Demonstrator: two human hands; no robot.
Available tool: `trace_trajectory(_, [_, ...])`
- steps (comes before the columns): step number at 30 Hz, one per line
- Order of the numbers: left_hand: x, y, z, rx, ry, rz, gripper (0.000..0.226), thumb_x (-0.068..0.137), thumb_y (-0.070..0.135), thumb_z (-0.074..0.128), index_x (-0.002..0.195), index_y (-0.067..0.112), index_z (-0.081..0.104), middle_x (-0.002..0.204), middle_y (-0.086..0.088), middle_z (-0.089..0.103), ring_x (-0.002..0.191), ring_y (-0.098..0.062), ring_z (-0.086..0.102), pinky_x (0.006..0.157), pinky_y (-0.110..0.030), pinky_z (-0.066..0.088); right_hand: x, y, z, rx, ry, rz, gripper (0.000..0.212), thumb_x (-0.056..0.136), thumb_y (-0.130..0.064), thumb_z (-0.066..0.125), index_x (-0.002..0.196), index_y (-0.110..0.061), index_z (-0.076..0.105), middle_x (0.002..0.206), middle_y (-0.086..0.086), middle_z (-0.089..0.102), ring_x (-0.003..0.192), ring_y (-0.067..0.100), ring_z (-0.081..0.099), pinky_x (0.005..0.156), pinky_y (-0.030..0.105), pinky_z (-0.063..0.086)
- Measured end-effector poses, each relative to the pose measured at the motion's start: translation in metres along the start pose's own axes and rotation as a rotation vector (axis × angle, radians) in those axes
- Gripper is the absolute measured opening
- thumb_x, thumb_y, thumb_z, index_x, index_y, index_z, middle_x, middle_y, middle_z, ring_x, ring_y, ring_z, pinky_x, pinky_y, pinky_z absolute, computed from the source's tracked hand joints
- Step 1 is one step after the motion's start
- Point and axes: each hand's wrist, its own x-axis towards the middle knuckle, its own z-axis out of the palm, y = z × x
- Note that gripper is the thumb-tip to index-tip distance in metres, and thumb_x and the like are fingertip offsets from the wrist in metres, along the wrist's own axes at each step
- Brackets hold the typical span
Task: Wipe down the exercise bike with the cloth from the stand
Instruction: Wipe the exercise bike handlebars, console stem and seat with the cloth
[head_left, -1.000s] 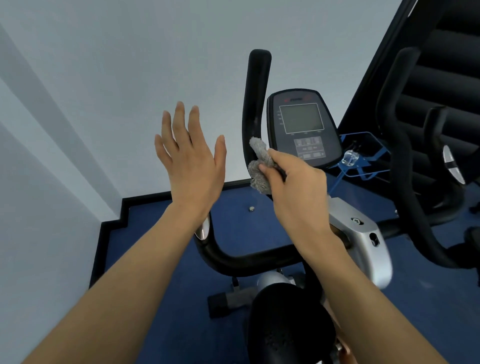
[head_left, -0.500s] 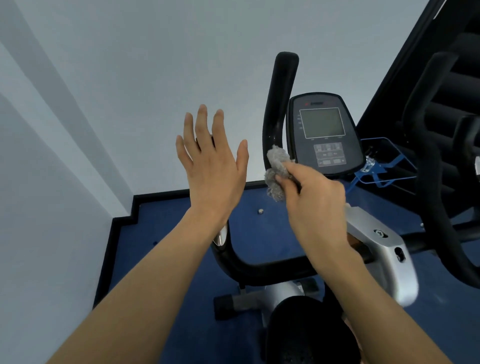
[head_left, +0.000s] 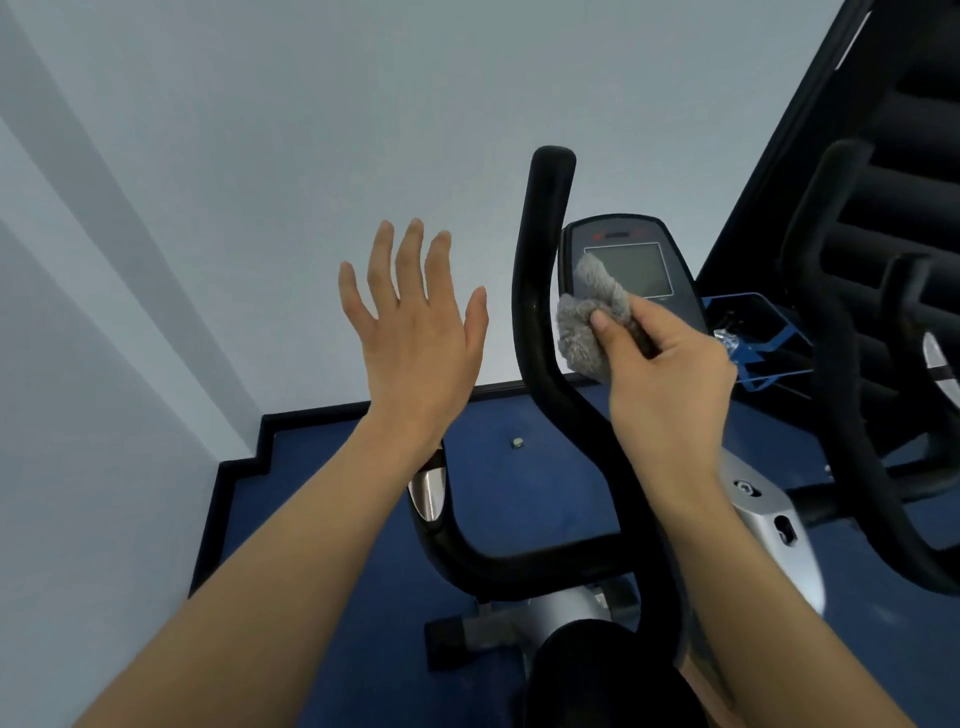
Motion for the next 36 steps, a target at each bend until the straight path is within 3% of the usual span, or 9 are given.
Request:
trace_trajectory(7, [-0.001, -0.001, 0.006, 0.027, 0.092, -0.004, 0.044, 0.094, 0.033, 0.038, 0.131, 0.009, 0.043, 0.144, -0.008, 0.041, 0.137, -0.03, 0.028, 0.108, -0.055, 0.02, 0.015, -0.007, 0.036, -0.111, -0.054, -0.164, 0.027, 0.088, -0.012, 0.059, 0.115, -0.014, 0.064, 0.094, 0.002, 0.072, 0.068, -0.001, 0.057, 0.069, -0.003, 0.038])
trace_trajectory(10, [-0.001, 0.0, 0.006, 0.037, 0.104, -0.001, 0.045, 0.094, 0.034, 0.038, 0.131, 0.008, 0.043, 0.144, -0.009, 0.04, 0.136, -0.031, 0.029, 0.108, -0.055, 0.02, 0.012, -0.003, 0.047, -0.217, -0.112, -0.227, 0.028, 0.088, -0.005, 0.057, 0.115, -0.011, 0.063, 0.116, 0.008, 0.066, 0.103, 0.015, 0.063, 0.088, 0.007, 0.038])
trace_trajectory(14, [-0.001, 0.001, 0.005, 0.051, 0.093, -0.014, 0.047, 0.094, 0.034, 0.039, 0.133, 0.008, 0.043, 0.145, -0.01, 0.039, 0.137, -0.032, 0.028, 0.108, -0.055, 0.019, 0.006, 0.001, 0.03, -0.416, -0.209, -0.252, 0.015, 0.09, -0.012, 0.055, 0.094, -0.012, 0.07, 0.075, 0.009, 0.071, 0.064, 0.026, 0.06, 0.061, 0.033, 0.048])
trace_trajectory(19, [-0.001, 0.001, 0.006, 0.041, 0.106, -0.024, 0.046, 0.094, 0.033, 0.04, 0.132, 0.008, 0.043, 0.144, -0.01, 0.039, 0.137, -0.032, 0.029, 0.108, -0.055, 0.02, 0.013, -0.015, 0.019, -0.286, -0.236, -0.213, 0.017, 0.089, -0.007, 0.055, 0.093, -0.011, 0.071, 0.065, -0.018, 0.063, 0.057, -0.018, 0.053, 0.057, -0.002, 0.037])
trace_trajectory(23, [0.0, 0.001, 0.006, 0.049, 0.099, -0.025, 0.046, 0.094, 0.033, 0.039, 0.132, 0.008, 0.042, 0.145, -0.01, 0.038, 0.137, -0.032, 0.027, 0.108, -0.054, 0.019, 0.009, -0.009, 0.036, -0.414, -0.234, -0.248, 0.016, 0.091, -0.009, 0.053, 0.093, -0.011, 0.068, 0.081, 0.003, 0.072, 0.069, 0.02, 0.064, 0.065, 0.03, 0.049])
trace_trajectory(27, [-0.002, 0.001, 0.007, 0.048, 0.097, -0.016, 0.046, 0.094, 0.034, 0.038, 0.133, 0.008, 0.041, 0.145, -0.01, 0.038, 0.137, -0.032, 0.027, 0.109, -0.054, 0.019, 0.006, -0.006, 0.017, -0.397, -0.308, -0.226, 0.016, 0.089, -0.014, 0.057, 0.097, -0.016, 0.07, 0.076, 0.001, 0.072, 0.067, 0.016, 0.062, 0.063, 0.026, 0.048])
trace_trajectory(29, [-0.003, 0.0, 0.007, 0.05, 0.104, -0.021, 0.046, 0.094, 0.034, 0.038, 0.133, 0.008, 0.04, 0.145, -0.01, 0.038, 0.137, -0.032, 0.027, 0.109, -0.054, 0.02, 0.007, -0.012, 0.011, -0.181, -0.258, -0.115, 0.019, 0.089, -0.012, 0.058, 0.101, -0.019, 0.07, 0.069, -0.011, 0.068, 0.062, 0.002, 0.06, 0.055, 0.011, 0.045])
trace_trajectory(32, [-0.002, 0.0, 0.008, 0.024, 0.108, -0.025, 0.046, 0.094, 0.033, 0.038, 0.132, 0.008, 0.039, 0.145, -0.01, 0.038, 0.136, -0.031, 0.026, 0.109, -0.054, 0.019, 0.016, -0.017, 0.015, 0.038, 0.027, -0.084, 0.025, 0.089, -0.015, 0.059, 0.112, -0.02, 0.066, 0.084, -0.003, 0.073, 0.064, -0.001, 0.057, 0.069, 0.017, 0.052])
trace_trajectory(36, [-0.003, 0.0, 0.008, 0.02, 0.107, -0.028, 0.045, 0.095, 0.034, 0.037, 0.133, 0.009, 0.039, 0.145, -0.01, 0.038, 0.137, -0.03, 0.025, 0.109, -0.053, 0.018, 0.035, -0.028, 0.031, 0.139, 0.147, -0.241, 0.031, 0.089, -0.009, 0.057, 0.119, -0.013, 0.06, 0.117, 0.007, 0.066, 0.106, 0.013, 0.062, 0.094, 0.028, 0.048])
